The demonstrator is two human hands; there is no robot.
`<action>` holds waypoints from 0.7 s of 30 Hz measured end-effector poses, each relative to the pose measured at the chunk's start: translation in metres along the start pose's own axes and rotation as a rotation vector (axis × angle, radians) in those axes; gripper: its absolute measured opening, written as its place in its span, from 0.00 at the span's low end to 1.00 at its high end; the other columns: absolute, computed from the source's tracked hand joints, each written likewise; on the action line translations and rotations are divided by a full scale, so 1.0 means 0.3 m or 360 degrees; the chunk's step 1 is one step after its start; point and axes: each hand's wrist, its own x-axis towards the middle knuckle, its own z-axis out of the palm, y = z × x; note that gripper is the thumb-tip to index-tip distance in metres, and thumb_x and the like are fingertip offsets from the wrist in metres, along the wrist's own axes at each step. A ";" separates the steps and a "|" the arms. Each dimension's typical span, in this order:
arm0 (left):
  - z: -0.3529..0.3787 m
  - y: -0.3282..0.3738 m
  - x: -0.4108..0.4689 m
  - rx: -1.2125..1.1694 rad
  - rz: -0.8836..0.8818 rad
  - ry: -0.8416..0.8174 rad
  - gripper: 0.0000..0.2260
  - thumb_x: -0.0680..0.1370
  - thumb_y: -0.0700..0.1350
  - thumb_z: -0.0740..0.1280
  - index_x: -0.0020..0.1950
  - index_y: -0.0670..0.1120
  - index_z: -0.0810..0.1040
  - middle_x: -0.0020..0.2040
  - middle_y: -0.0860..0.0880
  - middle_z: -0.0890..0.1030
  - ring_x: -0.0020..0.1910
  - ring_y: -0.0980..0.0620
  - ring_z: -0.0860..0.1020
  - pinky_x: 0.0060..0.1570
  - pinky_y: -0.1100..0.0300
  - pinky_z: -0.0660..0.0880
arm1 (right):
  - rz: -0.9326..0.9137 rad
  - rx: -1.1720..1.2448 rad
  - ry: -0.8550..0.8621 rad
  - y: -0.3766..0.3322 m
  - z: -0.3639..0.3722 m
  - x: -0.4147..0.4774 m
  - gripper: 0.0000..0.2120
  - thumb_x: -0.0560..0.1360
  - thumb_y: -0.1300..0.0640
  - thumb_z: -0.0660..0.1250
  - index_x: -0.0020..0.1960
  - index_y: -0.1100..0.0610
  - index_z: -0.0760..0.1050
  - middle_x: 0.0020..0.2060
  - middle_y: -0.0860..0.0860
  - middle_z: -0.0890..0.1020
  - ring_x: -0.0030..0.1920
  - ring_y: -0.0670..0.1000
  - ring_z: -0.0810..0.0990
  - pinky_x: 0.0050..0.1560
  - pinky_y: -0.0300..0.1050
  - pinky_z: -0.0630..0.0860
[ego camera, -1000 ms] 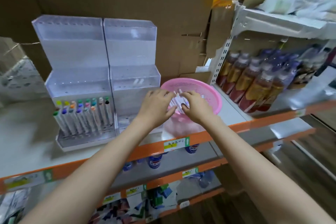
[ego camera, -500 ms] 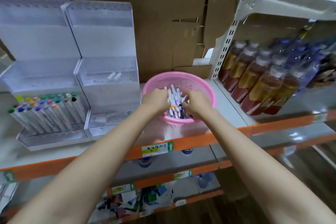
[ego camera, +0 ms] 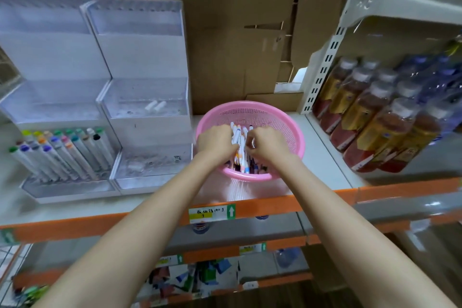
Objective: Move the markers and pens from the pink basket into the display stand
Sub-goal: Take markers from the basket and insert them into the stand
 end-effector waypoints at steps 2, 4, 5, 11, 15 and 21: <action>0.003 -0.002 0.005 -0.0030 0.0011 -0.0022 0.08 0.73 0.48 0.67 0.49 0.48 0.80 0.44 0.49 0.82 0.45 0.47 0.79 0.36 0.59 0.69 | 0.0016 0.0095 0.0008 0.003 -0.001 0.001 0.07 0.73 0.55 0.66 0.50 0.55 0.77 0.44 0.54 0.83 0.47 0.59 0.79 0.43 0.49 0.74; 0.002 -0.008 0.009 -0.0092 0.0012 -0.0030 0.07 0.72 0.47 0.67 0.47 0.47 0.81 0.42 0.50 0.82 0.43 0.47 0.80 0.36 0.58 0.72 | 0.0046 0.0196 -0.0007 0.008 0.002 0.003 0.12 0.73 0.55 0.67 0.55 0.57 0.72 0.45 0.55 0.82 0.47 0.59 0.79 0.42 0.51 0.75; 0.000 -0.009 0.010 -0.0135 0.0012 -0.0037 0.06 0.71 0.46 0.68 0.45 0.47 0.81 0.41 0.49 0.82 0.43 0.47 0.80 0.37 0.57 0.74 | 0.0064 0.0215 -0.0039 0.007 0.002 0.003 0.13 0.74 0.55 0.67 0.57 0.57 0.70 0.45 0.56 0.81 0.46 0.59 0.79 0.41 0.51 0.74; -0.018 -0.020 0.020 -0.0454 -0.0001 -0.0066 0.05 0.69 0.44 0.70 0.43 0.48 0.83 0.43 0.48 0.84 0.42 0.49 0.79 0.37 0.58 0.73 | 0.0056 0.0357 -0.0064 0.006 0.005 0.008 0.12 0.73 0.60 0.66 0.57 0.56 0.76 0.43 0.54 0.81 0.44 0.56 0.79 0.36 0.46 0.70; -0.046 -0.030 0.051 -0.0705 -0.0074 -0.0123 0.19 0.71 0.44 0.72 0.61 0.44 0.79 0.53 0.47 0.83 0.47 0.51 0.80 0.44 0.62 0.71 | 0.0195 0.0536 0.0028 0.023 0.003 0.015 0.11 0.71 0.60 0.70 0.53 0.58 0.81 0.33 0.48 0.75 0.38 0.52 0.73 0.30 0.42 0.62; -0.054 -0.051 0.054 -0.0912 -0.0004 -0.0033 0.25 0.73 0.41 0.71 0.69 0.49 0.70 0.41 0.48 0.81 0.43 0.48 0.81 0.50 0.49 0.78 | 0.0316 0.0921 0.0109 0.028 -0.018 0.019 0.11 0.71 0.59 0.72 0.52 0.58 0.79 0.43 0.54 0.83 0.42 0.53 0.81 0.44 0.49 0.78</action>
